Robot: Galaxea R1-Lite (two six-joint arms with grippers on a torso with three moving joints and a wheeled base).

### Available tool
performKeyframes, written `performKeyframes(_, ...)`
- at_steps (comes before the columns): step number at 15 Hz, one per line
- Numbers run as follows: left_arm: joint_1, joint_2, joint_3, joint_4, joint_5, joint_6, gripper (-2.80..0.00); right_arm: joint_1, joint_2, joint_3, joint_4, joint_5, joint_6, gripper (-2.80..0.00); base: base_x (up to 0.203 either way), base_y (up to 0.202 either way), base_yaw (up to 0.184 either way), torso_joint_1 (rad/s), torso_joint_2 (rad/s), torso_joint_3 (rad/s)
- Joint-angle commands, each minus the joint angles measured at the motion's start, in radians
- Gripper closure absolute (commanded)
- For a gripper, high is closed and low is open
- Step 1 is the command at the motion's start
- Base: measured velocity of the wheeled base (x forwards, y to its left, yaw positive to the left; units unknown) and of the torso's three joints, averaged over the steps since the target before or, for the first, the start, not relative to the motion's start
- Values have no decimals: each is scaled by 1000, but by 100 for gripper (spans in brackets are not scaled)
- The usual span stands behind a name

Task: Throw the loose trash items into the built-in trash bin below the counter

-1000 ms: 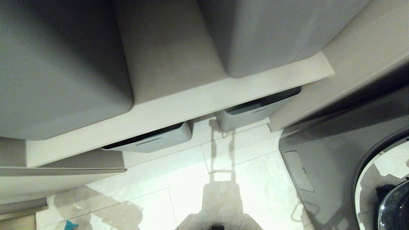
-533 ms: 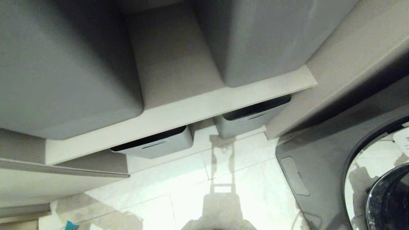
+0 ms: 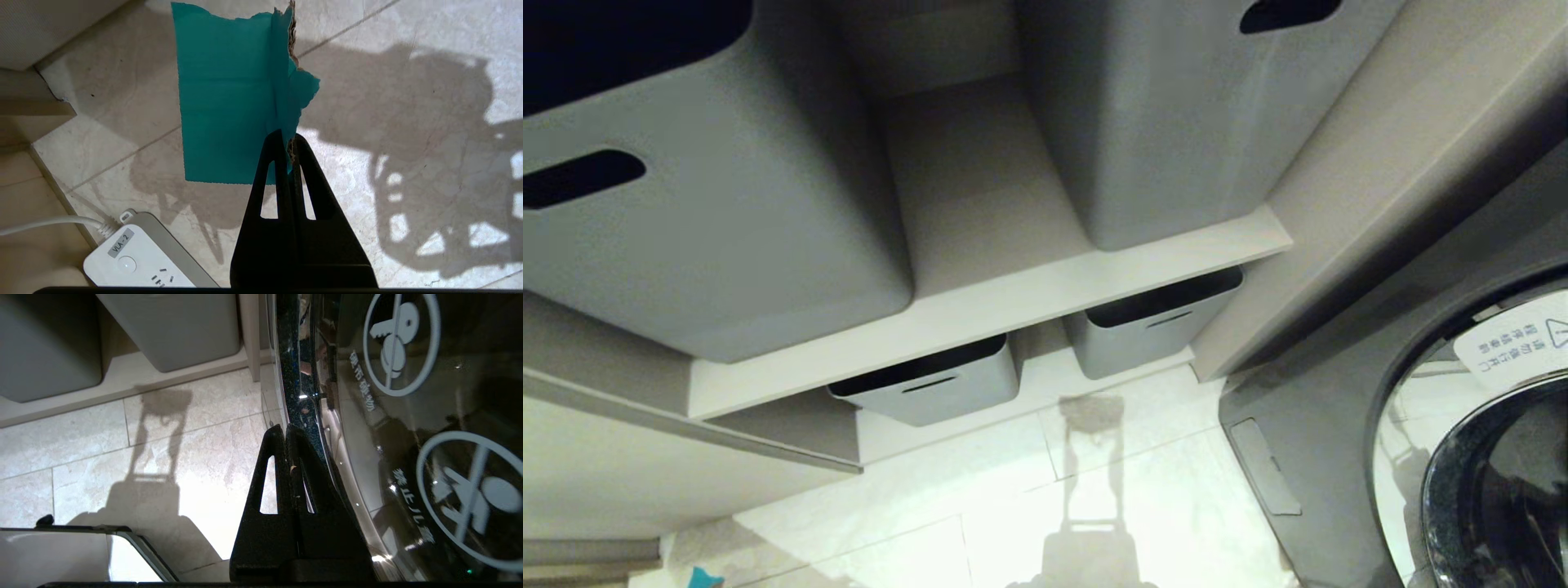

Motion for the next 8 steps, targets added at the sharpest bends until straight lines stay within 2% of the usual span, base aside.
performKeyframes(1,1,3,0,-8,-6,6,0,0,-2,0,-1,0,-1,0,0,0,0,5,4,212)
performKeyframes(8,6,3,3,-8,-6,6,0,0,-2,0,-1,0,-1,0,0,0,0,2,3,202)
